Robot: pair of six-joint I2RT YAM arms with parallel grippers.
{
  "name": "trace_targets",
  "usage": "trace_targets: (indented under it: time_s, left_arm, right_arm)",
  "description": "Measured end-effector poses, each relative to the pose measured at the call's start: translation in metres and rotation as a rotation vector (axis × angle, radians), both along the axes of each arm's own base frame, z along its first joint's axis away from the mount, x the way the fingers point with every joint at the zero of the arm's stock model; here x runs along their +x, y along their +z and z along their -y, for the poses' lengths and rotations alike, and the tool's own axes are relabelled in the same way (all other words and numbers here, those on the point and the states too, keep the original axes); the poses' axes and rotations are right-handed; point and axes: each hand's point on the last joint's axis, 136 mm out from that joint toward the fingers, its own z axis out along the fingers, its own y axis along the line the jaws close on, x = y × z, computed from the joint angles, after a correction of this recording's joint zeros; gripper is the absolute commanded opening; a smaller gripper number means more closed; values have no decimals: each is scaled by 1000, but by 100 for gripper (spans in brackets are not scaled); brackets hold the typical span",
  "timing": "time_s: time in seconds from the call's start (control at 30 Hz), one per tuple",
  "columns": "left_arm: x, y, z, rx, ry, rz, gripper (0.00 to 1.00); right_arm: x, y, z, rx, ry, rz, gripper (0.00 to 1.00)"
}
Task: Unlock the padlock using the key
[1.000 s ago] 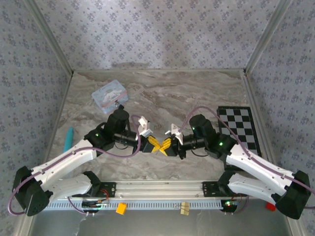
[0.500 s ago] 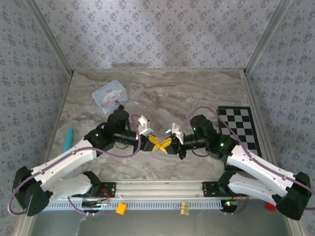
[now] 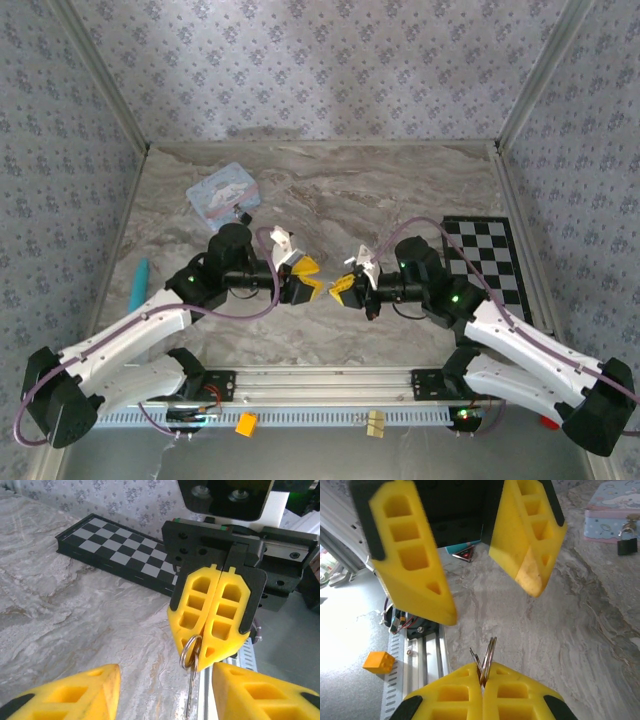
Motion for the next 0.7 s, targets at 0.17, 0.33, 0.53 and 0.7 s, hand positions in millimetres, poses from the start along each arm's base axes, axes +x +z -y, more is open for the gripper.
trace_targets:
  time_s: [0.17,0.33,0.53,0.7]
  left_arm:
    - [1,-7,-2,6,11,-18,66]
    - [-2,-13,0,16,-15,-40,67]
    - [-8,-19,7,36,-47,-25,61]
    - [-11,-27,11,42,-48,23,53]
  right_arm:
    - [6,6,7,14,-49,35,0]
    - [6,15,11,46,-67,77,0]
    - [8,18,11,58,-75,91,0]
    - [8,17,9,67,-71,96,0]
